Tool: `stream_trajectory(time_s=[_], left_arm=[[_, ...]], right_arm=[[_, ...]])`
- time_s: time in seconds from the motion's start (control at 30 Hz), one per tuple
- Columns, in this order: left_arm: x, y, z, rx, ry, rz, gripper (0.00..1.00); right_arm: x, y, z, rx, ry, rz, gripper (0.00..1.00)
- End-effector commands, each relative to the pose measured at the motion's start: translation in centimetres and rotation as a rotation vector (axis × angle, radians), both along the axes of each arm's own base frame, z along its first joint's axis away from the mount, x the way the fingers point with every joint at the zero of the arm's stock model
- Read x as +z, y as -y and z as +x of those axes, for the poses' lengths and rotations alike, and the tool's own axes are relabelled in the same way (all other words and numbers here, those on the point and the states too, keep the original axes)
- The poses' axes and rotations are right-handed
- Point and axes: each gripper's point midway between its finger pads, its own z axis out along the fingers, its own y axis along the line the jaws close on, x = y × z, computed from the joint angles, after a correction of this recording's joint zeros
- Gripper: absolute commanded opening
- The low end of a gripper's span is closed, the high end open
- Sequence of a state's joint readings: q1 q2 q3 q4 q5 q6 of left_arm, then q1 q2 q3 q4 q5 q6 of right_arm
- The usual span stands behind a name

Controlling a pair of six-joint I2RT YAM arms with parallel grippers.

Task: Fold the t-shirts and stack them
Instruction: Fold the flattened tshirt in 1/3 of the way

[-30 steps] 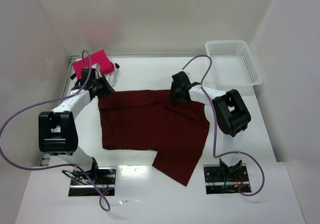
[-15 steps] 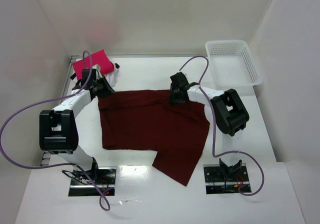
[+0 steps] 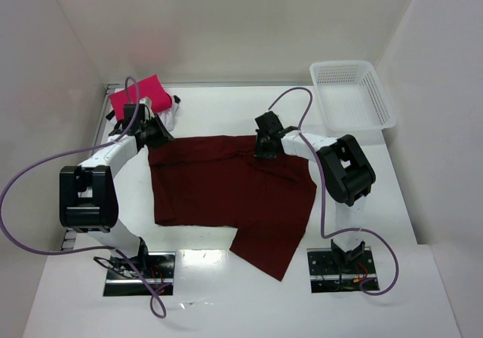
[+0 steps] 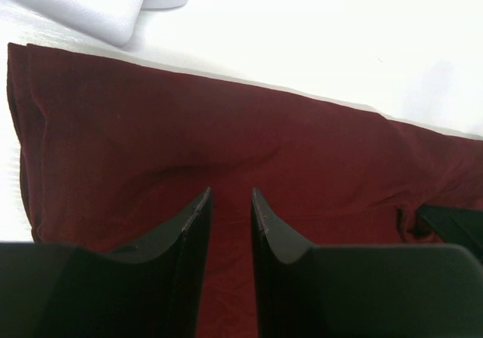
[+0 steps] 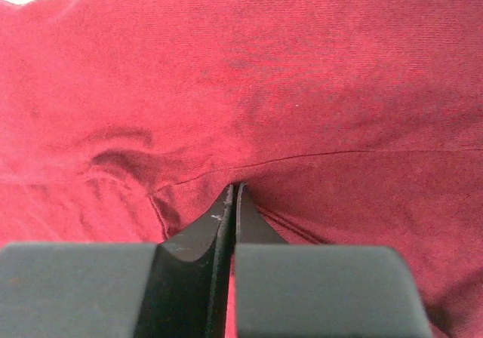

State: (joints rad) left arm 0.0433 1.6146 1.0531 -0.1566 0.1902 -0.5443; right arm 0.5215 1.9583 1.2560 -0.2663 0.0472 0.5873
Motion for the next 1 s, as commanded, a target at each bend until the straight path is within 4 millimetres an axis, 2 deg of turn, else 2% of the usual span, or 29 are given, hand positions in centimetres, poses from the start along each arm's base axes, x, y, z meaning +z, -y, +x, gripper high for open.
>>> stream_trajectory(time_s=[0.0, 0.1, 0.17, 0.2, 0.23, 0.27, 0.3, 0.33, 0.37, 0.43, 0.53, 0.63, 0.7, 0.83, 0.97], left_arm=[[0.9, 0.2, 0.7, -0.038, 0.035, 0.012, 0.35], [0.9, 0.3, 0.7, -0.040, 0.035, 0.010, 0.35], [0.9, 0.4, 0.6, -0.045, 0.035, 0.005, 0.35], [0.9, 0.5, 0.6, -0.051, 0.036, -0.001, 0.35], [0.9, 0.6, 0.6, -0.052, 0.036, -0.001, 0.35], [1.0, 0.7, 0.6, -0.056, 0.036, -0.006, 0.35], [1.1, 0.7, 0.7, -0.058, 0.043, -0.007, 0.35], [1.1, 0.7, 0.8, -0.058, 0.045, -0.006, 0.35], [1.1, 0.7, 0.8, -0.058, 0.045, -0.006, 0.35], [1.1, 0.8, 0.7, -0.062, 0.046, -0.011, 0.35], [1.2, 0.8, 0.7, -0.064, 0.046, -0.013, 0.35], [1.2, 0.9, 0.7, -0.067, 0.046, -0.015, 0.35], [1.2, 1.0, 0.7, -0.071, 0.046, -0.019, 0.35], [1.2, 1.1, 0.6, -0.078, 0.047, -0.025, 0.35], [1.2, 1.3, 0.5, -0.090, 0.043, -0.026, 0.35]], right_arm=[[1.9, -1.2, -0.3, 0.024, 0.034, 0.036, 0.00], [2.3, -1.4, -1.4, 0.020, 0.026, 0.058, 0.00], [3.5, -2.1, -2.5, 0.026, 0.032, 0.090, 0.00], [3.3, -2.1, -3.0, 0.026, 0.016, 0.098, 0.00], [3.9, -2.6, -3.8, 0.032, 0.021, 0.114, 0.02], [3.7, -3.2, -5.2, 0.039, 0.000, 0.135, 0.05], [3.8, -3.5, -5.5, 0.046, -0.001, 0.151, 0.06], [3.7, -4.1, -6.7, 0.058, -0.020, 0.170, 0.09], [3.6, -4.6, -7.7, 0.067, -0.036, 0.191, 0.13], [3.5, -5.5, -9.8, 0.089, -0.071, 0.256, 0.41], [4.2, -6.5, -11.2, 0.105, -0.083, 0.305, 0.50], [5.9, -5.4, -10.4, 0.065, -0.021, 0.271, 0.72], [7.1, -4.7, -9.5, 0.045, 0.028, 0.228, 0.79], [8.7, -3.3, -7.8, 0.005, 0.095, 0.179, 0.81], [8.7, -0.5, -6.0, -0.051, 0.133, 0.119, 0.82]])
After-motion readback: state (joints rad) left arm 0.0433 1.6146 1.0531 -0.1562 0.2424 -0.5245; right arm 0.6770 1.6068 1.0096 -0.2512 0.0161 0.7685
